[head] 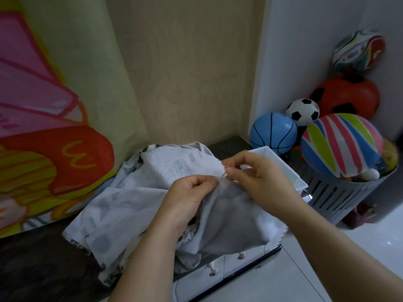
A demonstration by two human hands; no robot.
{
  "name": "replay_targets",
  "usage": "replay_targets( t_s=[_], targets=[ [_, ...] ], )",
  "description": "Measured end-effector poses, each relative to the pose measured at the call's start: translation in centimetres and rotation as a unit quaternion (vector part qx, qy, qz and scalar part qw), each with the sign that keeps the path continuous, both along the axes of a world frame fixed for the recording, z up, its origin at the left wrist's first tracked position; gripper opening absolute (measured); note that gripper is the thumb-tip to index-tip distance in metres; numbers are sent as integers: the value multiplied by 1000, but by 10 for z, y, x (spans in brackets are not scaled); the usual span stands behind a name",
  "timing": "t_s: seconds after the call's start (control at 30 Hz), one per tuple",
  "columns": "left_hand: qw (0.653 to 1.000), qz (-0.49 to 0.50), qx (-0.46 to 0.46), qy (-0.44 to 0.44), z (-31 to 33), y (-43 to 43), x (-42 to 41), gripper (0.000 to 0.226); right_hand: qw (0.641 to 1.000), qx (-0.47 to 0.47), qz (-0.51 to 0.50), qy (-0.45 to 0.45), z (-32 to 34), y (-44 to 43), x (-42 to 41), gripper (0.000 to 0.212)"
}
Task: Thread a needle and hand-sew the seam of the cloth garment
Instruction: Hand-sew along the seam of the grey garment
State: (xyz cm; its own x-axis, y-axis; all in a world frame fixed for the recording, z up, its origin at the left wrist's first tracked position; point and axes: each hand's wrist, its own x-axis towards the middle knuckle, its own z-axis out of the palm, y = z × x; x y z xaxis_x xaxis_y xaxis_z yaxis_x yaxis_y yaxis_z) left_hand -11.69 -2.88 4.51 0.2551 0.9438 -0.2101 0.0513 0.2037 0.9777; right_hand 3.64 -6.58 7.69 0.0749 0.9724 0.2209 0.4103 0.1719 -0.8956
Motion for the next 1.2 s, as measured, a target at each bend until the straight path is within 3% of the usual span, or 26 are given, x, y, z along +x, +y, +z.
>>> replay_targets(
  t_s=[0.1, 0.2, 0.27, 0.33, 0.4, 0.47, 0.5, 0.57, 0.67, 0.8, 0.93, 1.0, 1.07, 1.2],
  targets=[
    [998, 39, -7, 41, -3, 2, -3, 12, 987, 47, -149, 43, 9, 3, 11, 7],
    [998, 48, -5, 39, -6, 4, -5, 10, 932, 93, -249, 248, 16, 7, 26, 8],
    [998, 46, -3, 36, -6, 4, -4, 10, 868, 104, -212, 437, 21, 5, 29, 11],
    [999, 40, -1, 33, -5, 4, -3, 11, 825, 86, -146, 539, 27, 1, 24, 21],
    [999, 35, 4, 42, -3, 3, -3, 12, 881, 22, -108, 461, 29, -3, 17, 25],
    [998, 33, 14, 48, -3, 4, -2, 14, 972, -39, -80, 216, 26, -4, 11, 21],
    [998, 32, 21, 52, -3, 4, -2, 13, 995, -47, -59, 62, 22, -5, 9, 16],
    [997, 32, 31, 59, -3, 3, 0, 12, 986, -42, -23, -157, 11, -5, 5, 8],
    [998, 26, 37, 49, -2, 2, 1, 11, 961, -57, -36, -267, 0, -3, 1, 16],
    [998, 14, 38, 50, 0, 0, 1, 12, 962, -46, -43, -267, 1, -1, 3, 12],
    [998, 29, 34, 55, -1, 1, -1, 10, 996, 6, -32, -83, 12, -3, 4, 15],
    [997, 33, 30, 56, -3, 3, -2, 11, 997, 36, -50, 45, 17, -4, 5, 17],
    [997, 33, 28, 59, -4, 4, -3, 11, 988, 66, -74, 119, 21, -4, 7, 19],
    [997, 39, 28, 63, -6, 4, -3, 11, 983, 99, -107, 109, 21, -2, 12, 19]
  ],
)
